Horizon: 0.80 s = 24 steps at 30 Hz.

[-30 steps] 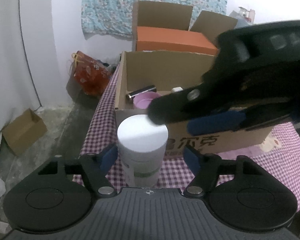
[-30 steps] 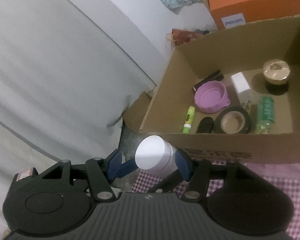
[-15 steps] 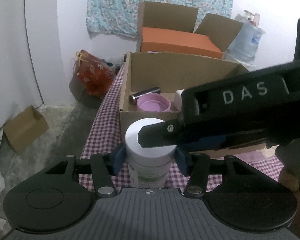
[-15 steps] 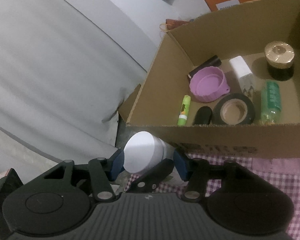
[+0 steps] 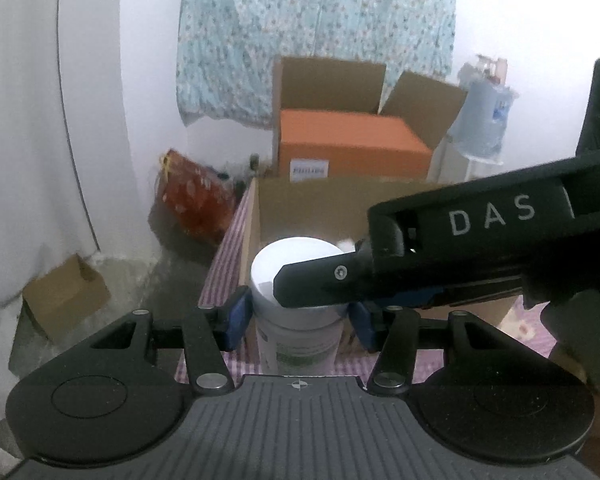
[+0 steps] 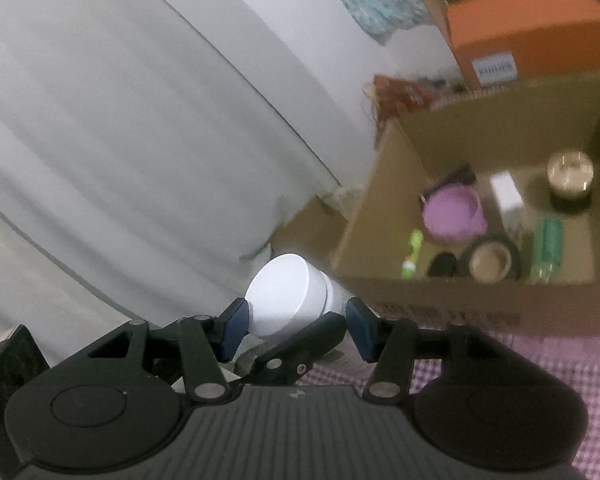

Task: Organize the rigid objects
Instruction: 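Close the right tool around the white supplement bottle, then carry the white supplement bottle with the right tool into the box and release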

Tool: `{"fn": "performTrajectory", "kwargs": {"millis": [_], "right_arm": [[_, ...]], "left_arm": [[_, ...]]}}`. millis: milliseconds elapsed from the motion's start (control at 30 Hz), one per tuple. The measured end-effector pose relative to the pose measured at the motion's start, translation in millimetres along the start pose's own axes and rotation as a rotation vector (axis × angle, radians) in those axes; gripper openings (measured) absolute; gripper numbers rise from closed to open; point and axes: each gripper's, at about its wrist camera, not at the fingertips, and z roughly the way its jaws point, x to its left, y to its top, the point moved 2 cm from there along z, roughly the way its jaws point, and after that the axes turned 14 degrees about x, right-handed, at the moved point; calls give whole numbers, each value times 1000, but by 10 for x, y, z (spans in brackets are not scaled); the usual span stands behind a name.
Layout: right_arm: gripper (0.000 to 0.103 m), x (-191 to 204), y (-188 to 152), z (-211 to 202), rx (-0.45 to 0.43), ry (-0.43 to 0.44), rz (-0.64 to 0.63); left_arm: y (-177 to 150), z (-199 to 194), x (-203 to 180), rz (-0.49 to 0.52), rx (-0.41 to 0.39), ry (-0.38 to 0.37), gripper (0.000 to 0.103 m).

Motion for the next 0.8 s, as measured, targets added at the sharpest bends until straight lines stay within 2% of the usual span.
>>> {"fn": "performTrajectory", "kwargs": {"millis": [200,400,567,800], "right_arm": [[57,118,216,-479,-82,-33,-53],[57,-105,466,-970,-151,-112,-37],[57,-562,600,-1178,-165,-161,37],[57,-1230,669,-1085,-134,-194,119]], "left_arm": [[400,-177,-242,41,-67,-37,52],[810,37,-587,90,-82,-145,52],[1008,421,-935,117,-37,-225,52],[1009,932,-1238,134,61,-263,52]]}}
